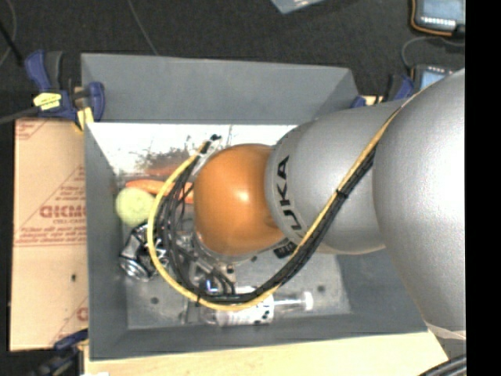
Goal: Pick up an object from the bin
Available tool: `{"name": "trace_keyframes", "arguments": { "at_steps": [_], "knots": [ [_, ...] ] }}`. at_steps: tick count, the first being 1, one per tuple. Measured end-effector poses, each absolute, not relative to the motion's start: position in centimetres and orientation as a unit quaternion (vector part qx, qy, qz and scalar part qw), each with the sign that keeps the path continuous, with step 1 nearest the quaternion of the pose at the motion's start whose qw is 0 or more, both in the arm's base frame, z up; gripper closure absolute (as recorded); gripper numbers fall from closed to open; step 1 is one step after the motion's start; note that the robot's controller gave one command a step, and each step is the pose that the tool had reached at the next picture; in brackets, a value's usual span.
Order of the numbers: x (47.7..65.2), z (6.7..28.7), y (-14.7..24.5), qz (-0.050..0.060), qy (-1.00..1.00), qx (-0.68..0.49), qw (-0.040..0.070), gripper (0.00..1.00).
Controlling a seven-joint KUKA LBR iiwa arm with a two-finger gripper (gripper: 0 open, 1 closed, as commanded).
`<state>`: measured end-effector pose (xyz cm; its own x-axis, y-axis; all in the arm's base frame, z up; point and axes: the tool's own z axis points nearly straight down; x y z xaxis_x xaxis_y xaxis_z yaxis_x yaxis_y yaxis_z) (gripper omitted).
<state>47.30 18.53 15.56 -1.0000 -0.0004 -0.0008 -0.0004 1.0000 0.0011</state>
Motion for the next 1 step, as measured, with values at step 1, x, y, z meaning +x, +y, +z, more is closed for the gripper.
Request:
{"name": "trace_keyframes", "arguments": {
  "at_steps": [1],
  "knots": [
    [47.25,17.76,18.29,0.0,1.0,0.002,-0.002,0.0]
  ]
}}
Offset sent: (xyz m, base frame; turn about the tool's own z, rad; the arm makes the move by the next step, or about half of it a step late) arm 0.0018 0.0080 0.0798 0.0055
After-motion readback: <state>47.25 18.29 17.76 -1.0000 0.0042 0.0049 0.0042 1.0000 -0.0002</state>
